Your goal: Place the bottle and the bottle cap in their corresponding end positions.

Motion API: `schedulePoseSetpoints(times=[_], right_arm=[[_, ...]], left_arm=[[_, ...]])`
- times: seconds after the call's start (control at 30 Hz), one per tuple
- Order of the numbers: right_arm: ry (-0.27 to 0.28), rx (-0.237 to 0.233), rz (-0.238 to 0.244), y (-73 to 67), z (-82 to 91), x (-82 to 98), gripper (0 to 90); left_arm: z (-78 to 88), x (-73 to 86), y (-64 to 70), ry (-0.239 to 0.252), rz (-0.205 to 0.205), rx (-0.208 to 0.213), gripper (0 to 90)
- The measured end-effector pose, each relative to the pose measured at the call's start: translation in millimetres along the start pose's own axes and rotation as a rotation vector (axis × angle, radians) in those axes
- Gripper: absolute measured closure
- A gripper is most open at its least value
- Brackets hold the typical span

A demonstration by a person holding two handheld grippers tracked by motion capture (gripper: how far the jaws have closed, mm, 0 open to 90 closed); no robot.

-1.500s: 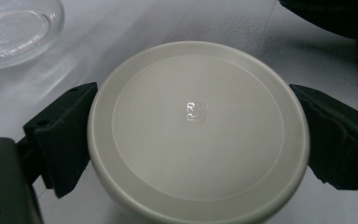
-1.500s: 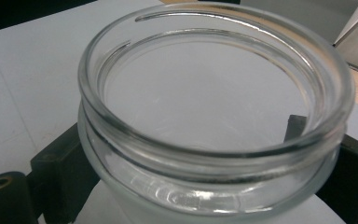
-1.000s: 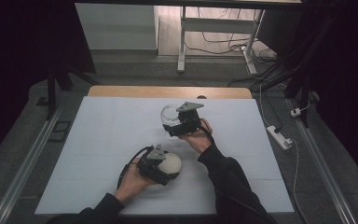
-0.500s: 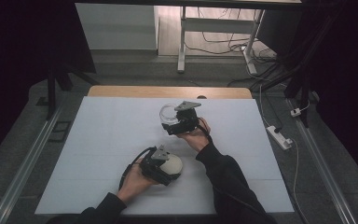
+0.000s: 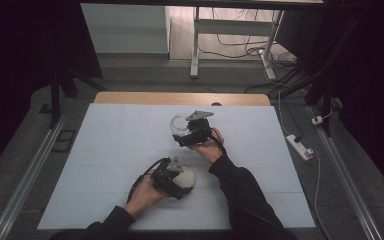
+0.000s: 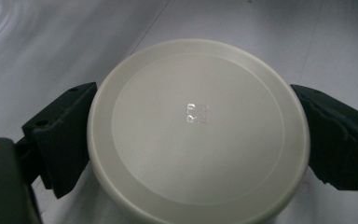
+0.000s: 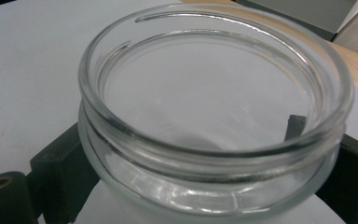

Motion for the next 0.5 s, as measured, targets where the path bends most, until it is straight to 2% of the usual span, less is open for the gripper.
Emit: schedulePoseSetpoints(times=[0.1,0.3,0.5], right_arm=[[-0.005,-0.006,-0.002,0.6,0.1,0.2,6.4],[-0.015,-0.004,0.020,0.4,1.4,1.3,6.1],[-0.037,-0.010,-0.001,0.0,2.1,-0.3,4.4]], left_arm=[[-1.2,-0.2,0.2,-0.017,-0.001,-0.008,7.2],[-2.0,-0.4,0.3,-0.024,-0.006,0.007,4.5],[-1.1,-0.3,-0.9,-0.016,0.004,0.023,0.0]])
Point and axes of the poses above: each handheld gripper's, and its own axes: z roughly backward along the jaws, x roughly out of its underside, y roughly to its right, the point moved 4 cm from there along -z, roughly forward along the jaws, and after that the axes turned 13 degrees about x, right-handed, at the moved point
